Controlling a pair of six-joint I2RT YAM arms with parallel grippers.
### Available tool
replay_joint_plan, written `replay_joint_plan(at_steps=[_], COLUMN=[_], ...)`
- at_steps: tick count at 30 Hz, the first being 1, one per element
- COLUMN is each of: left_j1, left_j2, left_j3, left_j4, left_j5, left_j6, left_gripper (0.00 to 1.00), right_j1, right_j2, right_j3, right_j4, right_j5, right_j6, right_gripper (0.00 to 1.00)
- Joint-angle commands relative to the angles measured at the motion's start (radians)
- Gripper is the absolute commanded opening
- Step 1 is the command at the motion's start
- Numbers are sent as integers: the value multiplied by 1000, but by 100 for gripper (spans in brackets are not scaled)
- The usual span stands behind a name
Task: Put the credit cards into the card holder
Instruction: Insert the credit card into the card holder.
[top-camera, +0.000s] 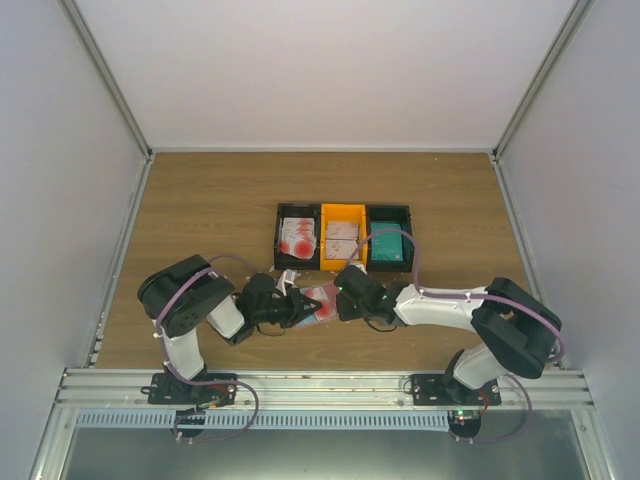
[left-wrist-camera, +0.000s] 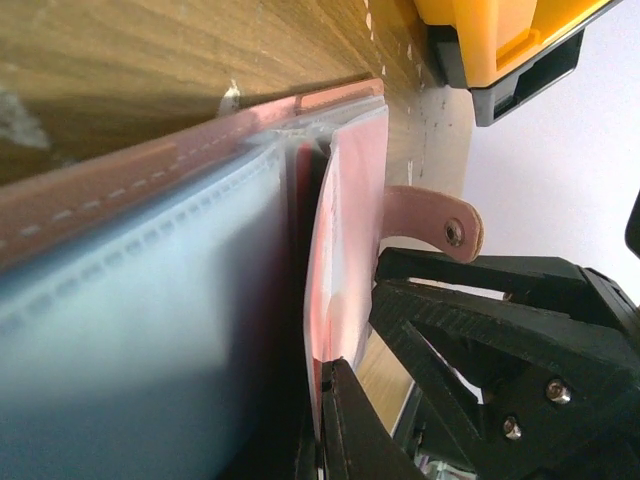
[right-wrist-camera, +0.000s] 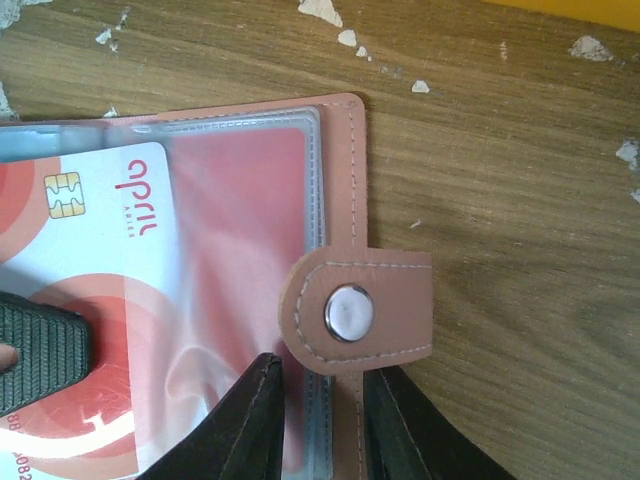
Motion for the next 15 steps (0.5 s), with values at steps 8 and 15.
replay_joint_plan(at_steps=[8,15], left_j1=[-22,-22], left_j2=[45,-34], left_j3=[85,48], left_j4=[-207,-275], left_j5=[-20,-85], left_j6=[108,103], left_gripper=[5,5], right_j1=[16,16], right_j2=[18,5], right_j3=[-42,-45], right_j4=[-39,-45], right_j5=[-69,-55], right_j6=[1,10], right_gripper=[27,30])
